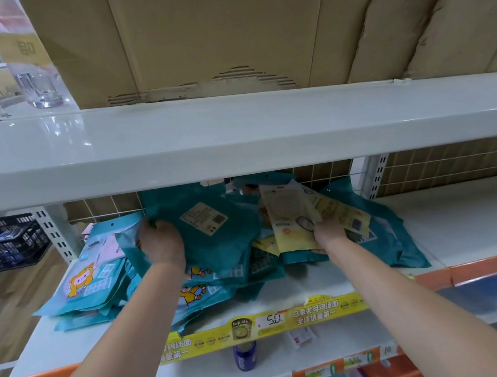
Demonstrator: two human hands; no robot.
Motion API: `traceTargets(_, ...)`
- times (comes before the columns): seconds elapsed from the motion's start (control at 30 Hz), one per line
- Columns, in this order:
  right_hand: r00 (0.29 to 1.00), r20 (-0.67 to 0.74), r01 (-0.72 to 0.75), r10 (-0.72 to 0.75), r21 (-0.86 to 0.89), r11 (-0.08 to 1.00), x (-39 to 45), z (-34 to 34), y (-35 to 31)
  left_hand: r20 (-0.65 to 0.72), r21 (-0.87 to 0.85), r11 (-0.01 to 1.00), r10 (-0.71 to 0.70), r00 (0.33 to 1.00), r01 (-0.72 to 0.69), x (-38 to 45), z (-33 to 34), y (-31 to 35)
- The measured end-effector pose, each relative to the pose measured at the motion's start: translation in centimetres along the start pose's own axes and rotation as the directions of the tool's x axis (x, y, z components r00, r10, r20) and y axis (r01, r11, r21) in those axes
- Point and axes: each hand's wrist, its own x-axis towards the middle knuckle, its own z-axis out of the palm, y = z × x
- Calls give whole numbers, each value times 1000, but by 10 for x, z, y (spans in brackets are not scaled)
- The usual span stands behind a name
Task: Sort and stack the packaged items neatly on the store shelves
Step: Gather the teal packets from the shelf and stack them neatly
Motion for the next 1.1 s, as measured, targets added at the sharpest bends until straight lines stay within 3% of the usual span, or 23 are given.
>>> traceTargets(0.13,998,24,50,-57,209,977,-6,4,1,-9,153,985,77,997,-75,11,-9,27)
traceTargets(0.23,982,28,173,-185,235,956,-12,9,-3,194,129,986,76,978,-102,11,-1,48)
traceTargets(0.33,945,71,305,-319,161,939,-21,10,-10,462,-52,997,-22,887,52,-12,19,60)
traceTargets(0.47,918,141,339,-372,208,917,-26,12,-15,577,-154,971,-61,815,181,-45,41,53)
traceTargets(0.5,918,150,331,-367,222,917,-25,12,-16,621,-119,979,-58,781,167,-53,45,51)
traceTargets(0.63,916,225,246,-332,341,908,-25,14,-15,768,178,968,-25,640,-176,-59,73,23)
traceTargets(0.67,917,243,210,-316,378,902,-25,14,-14,780,213,955,-38,625,-208,-59,78,16)
traceTargets(0.73,925,263,145,-274,423,895,-23,16,-13,770,263,928,-36,637,-265,-57,84,3)
traceTargets(0.83,940,260,84,-222,454,887,-21,19,-10,690,364,875,-23,723,-320,-52,88,-8)
traceTargets(1.0,952,260,-11,-163,561,828,-15,18,-9,573,363,899,-8,820,-244,-43,88,-11)
traceTargets(1.1,953,259,-23,-156,577,817,-14,17,-11,540,365,926,-125,832,-98,-37,91,-9)
